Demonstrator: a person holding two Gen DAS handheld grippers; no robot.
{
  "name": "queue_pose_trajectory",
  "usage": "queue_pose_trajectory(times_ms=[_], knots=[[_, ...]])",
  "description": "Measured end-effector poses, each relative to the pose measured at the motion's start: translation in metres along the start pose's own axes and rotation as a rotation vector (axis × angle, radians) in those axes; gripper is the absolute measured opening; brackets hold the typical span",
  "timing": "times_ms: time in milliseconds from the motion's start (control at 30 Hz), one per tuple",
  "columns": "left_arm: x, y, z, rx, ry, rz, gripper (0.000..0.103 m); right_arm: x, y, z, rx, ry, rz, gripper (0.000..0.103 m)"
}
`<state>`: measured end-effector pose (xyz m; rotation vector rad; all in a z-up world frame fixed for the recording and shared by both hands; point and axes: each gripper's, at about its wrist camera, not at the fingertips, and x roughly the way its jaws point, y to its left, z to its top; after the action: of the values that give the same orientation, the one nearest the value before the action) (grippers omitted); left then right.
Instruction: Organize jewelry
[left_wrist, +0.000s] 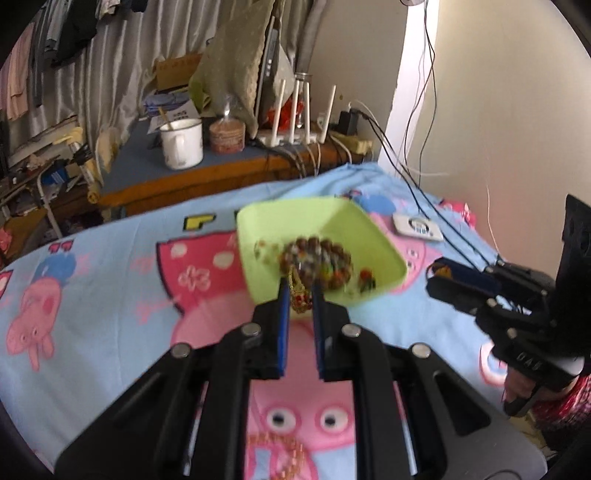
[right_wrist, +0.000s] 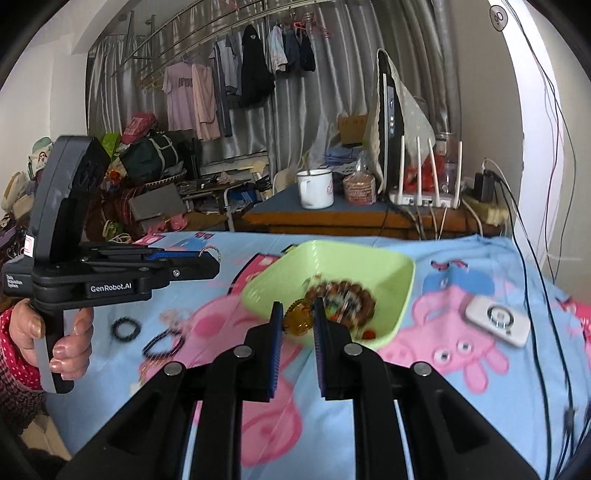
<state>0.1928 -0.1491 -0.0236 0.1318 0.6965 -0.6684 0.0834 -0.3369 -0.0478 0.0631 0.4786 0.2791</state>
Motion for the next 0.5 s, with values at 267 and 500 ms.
queue_pose_trajectory(times_ms=[267,500], knots=[[0.067,0.007,0.039,-0.041,0.043,-0.012,0.015,0.055,-0.039,0.023,0.097,0.052,0.028,0.000],[0.111,0.031,0.042,-0.119,0.135,-0.026,0.035,0.089,-0.079,0.023,0.304,0.066,0.078,0.007]])
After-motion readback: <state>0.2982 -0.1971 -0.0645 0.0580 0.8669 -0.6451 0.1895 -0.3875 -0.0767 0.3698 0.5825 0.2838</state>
